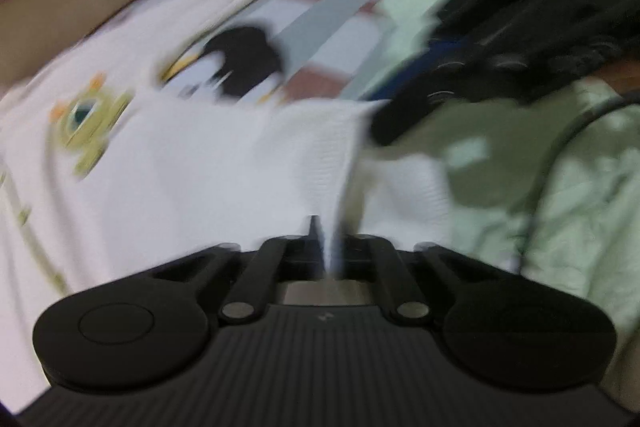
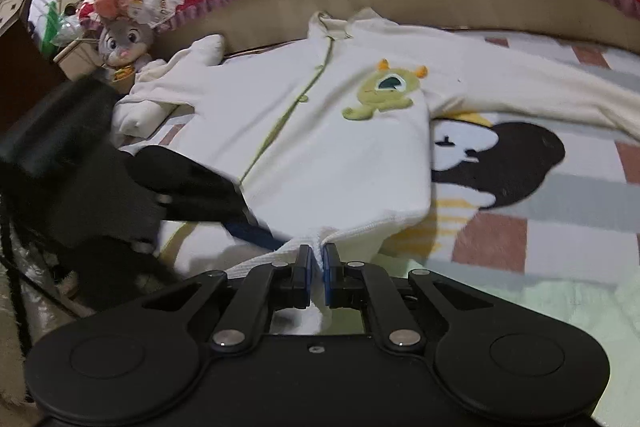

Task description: Fold clothes

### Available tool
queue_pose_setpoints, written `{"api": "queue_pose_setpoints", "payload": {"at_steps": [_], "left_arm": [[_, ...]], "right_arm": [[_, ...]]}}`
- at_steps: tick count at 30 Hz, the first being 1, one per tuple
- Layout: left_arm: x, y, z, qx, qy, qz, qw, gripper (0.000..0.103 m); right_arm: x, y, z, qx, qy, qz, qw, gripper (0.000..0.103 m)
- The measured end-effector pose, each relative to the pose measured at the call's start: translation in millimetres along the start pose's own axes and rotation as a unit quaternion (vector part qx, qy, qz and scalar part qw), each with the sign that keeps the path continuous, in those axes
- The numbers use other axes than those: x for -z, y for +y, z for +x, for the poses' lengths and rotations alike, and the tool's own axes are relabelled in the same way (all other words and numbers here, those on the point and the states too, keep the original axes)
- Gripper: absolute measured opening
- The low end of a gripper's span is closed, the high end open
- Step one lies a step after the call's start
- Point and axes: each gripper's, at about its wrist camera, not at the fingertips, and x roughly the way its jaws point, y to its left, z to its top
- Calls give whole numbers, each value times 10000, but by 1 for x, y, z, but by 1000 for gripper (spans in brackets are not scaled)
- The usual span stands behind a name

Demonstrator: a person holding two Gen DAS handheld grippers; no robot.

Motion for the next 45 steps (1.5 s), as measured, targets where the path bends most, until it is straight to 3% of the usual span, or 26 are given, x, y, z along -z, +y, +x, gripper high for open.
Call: {"api": "queue_pose_setpoints", "payload": {"at_steps": [3, 5, 7, 9, 10, 11, 14, 17, 22, 23, 27, 29, 31, 36, 39, 40, 45], "left_arm": [[4, 13, -14, 199, -297, -531, 9979, 2], [7, 19, -26, 322, -541, -754, 9952, 2], [10, 21, -40, 395, -802, -748, 9932, 2], [12, 22, -53, 378, -938, -776, 9918, 2], [13, 22, -59, 355, -936, -786, 9919, 2], [14, 22, -65, 340, -937, -764, 9921, 2], [21, 19, -80, 436, -760, -757, 9933, 2], [27, 11, -84, 612, -474, -750, 9942, 2], [39, 3, -57, 208, 217, -594, 9978, 6], [42, 5, -56, 127, 266, -635, 9975, 10], [58, 19, -77, -117, -38, -987, 9950, 18], [68, 29, -96, -237, -291, -1151, 9926, 30], [77, 38, -110, -357, -428, -1199, 9912, 30], [96, 38, -116, -578, -257, -680, 9957, 31], [101, 23, -112, -597, -219, -280, 9976, 40], [100, 20, -110, -571, -245, -244, 9978, 46], [93, 20, -96, -562, -480, -323, 9967, 52]], "right_arm": [[13, 14, 9, 366, 144, -319, 9987, 20], [23, 23, 18, 625, 208, -588, 9961, 48], [31, 26, 28, 892, 196, -690, 9934, 51], [37, 21, 36, 1140, 66, -564, 9919, 44], [37, 18, 35, 1179, 11, -456, 9920, 2], [36, 16, 31, 1176, -33, -334, 9925, 0], [27, 47, -19, 1197, -468, -702, 9892, 0], [30, 78, -44, 1363, -166, -950, 9860, 0], [55, 77, -7, 1945, 503, -1241, 9717, 0], [58, 71, 0, 1948, 588, -1164, 9721, 0], [59, 55, 2, 1803, 611, -909, 9775, 5], [55, 52, -7, 1656, 561, -806, 9813, 6], [54, 53, -10, 1641, 549, -894, 9808, 7], [58, 53, -10, 1683, 407, -744, 9821, 8], [55, 55, -12, 1781, 228, -702, 9812, 8], [54, 57, -13, 1836, 185, -756, 9799, 8], [47, 59, -21, 1843, 117, -690, 9804, 8]]}}
